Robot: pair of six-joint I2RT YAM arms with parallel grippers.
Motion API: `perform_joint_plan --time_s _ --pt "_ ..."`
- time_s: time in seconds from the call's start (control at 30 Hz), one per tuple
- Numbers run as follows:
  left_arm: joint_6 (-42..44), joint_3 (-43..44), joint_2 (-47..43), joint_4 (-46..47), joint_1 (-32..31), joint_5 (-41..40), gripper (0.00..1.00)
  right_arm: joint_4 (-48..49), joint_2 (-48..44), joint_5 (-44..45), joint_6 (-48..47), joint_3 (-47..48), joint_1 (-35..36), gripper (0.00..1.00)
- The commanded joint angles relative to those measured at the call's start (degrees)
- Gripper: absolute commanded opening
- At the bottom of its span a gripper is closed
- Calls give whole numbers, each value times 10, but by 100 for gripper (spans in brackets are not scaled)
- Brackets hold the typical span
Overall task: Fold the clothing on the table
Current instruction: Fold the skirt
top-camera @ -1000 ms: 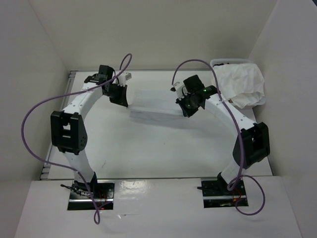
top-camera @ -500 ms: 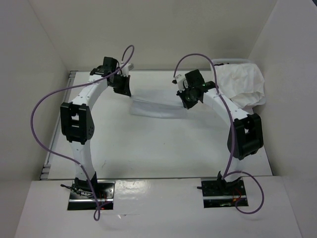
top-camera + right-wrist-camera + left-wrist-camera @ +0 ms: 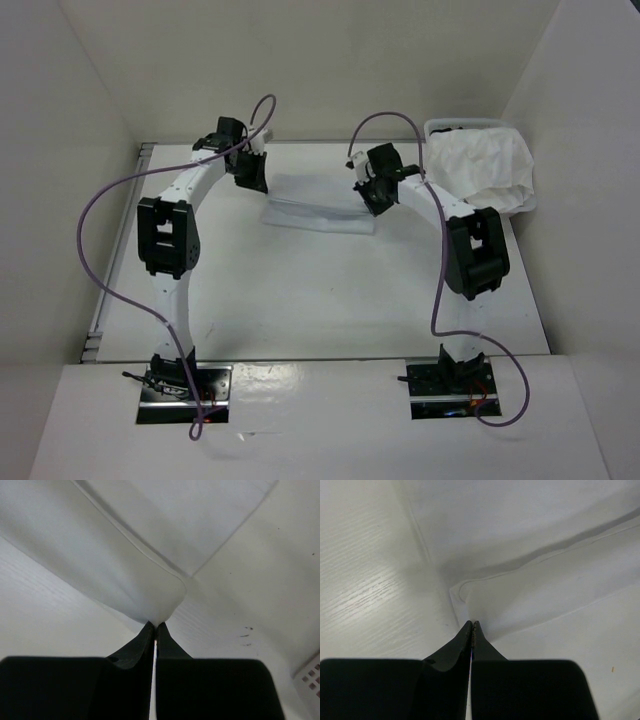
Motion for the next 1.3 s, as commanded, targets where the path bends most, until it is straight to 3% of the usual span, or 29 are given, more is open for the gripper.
perform_joint_plan --time_s 0.0,0.37,0.53,0.57,0.67,0.73,0.77,0.83,0.87,0.9,0.97,1.13,1.2,1.27 --pt "-11 38 31 15 5 -16 0 47 20 29 -9 24 -12 0" --pt "-22 104 82 15 5 -32 0 76 73 29 2 71 -35 0" --pt "-27 141 102 15 5 -37 7 83 86 42 8 88 -40 1" --pt "-27 147 109 15 5 -37 10 83 94 42 8 95 -40 8" --pt "-27 157 123 15 5 -37 22 89 110 47 13 107 -40 13" --pt "-27 172 128 10 5 -37 30 94 117 47 24 112 -40 41" --pt "-33 181 133 10 5 -37 42 94 117 47 24 112 -40 49" --pt "-33 200 139 10 5 -44 43 102 122 47 31 118 -45 61" --pt "-33 207 145 10 5 -44 45 111 122 55 39 123 -45 71" --pt "-33 217 145 3 5 -49 48 119 122 60 39 129 -45 87" --pt "-33 252 159 -10 5 -49 53 135 128 75 55 135 -45 98" --pt "-44 370 218 -77 5 -49 57 146 149 96 85 181 -51 98" --pt "-44 499 267 -121 5 -49 58 147 149 105 98 200 -57 98" --pt "-44 484 253 -113 5 -67 60 147 154 105 103 223 -58 98"
